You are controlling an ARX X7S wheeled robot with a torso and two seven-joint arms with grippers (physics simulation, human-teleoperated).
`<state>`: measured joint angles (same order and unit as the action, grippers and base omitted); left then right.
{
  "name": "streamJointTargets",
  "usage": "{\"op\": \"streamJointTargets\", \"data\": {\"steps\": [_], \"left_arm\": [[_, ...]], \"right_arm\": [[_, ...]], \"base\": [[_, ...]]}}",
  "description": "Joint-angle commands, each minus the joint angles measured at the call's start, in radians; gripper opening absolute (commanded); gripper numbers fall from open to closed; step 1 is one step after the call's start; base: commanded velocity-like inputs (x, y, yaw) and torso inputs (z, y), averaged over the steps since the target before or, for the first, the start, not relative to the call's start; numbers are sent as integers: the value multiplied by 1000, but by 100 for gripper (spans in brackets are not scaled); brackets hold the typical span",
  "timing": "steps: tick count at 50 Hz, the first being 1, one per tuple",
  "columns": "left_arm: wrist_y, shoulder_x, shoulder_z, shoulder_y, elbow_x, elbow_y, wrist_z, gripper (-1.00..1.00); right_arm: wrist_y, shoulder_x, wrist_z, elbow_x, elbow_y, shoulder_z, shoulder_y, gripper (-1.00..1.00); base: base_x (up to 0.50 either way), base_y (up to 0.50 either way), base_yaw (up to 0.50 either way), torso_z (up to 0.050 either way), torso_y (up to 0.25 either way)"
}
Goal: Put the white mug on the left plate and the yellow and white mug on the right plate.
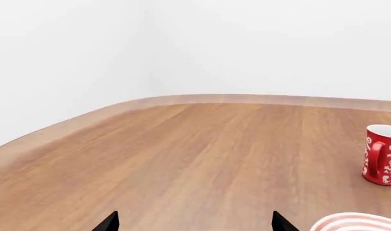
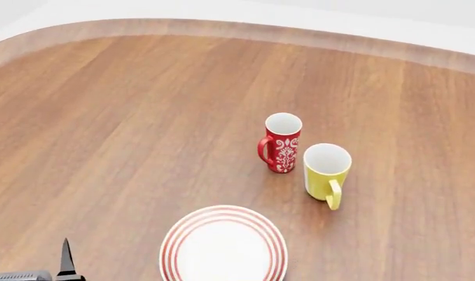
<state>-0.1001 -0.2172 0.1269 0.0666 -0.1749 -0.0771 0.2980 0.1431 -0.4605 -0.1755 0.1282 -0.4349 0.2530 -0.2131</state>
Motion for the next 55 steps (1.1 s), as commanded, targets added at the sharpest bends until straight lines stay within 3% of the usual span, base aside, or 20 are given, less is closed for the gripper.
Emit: {"op": "streamJointTargets", "data": {"steps": [1, 28, 55], "left_arm": [[14, 17, -9, -9, -3, -12, -45, 100], [5, 2, -13, -17, -25, -41, -26, 100], [-7, 3, -10, -53, -28, -120, 26, 100]], "right_arm": [[-42, -34, 47, -36, -24, -27, -66, 100], [-130, -108, 85, -52, -46, -4, -169, 100], [-238, -119, 253, 47, 129, 58, -85, 100]], "base": [[0, 0, 0, 0, 0], [0, 0, 0, 0, 0], [0, 0, 0, 0, 0]]}}
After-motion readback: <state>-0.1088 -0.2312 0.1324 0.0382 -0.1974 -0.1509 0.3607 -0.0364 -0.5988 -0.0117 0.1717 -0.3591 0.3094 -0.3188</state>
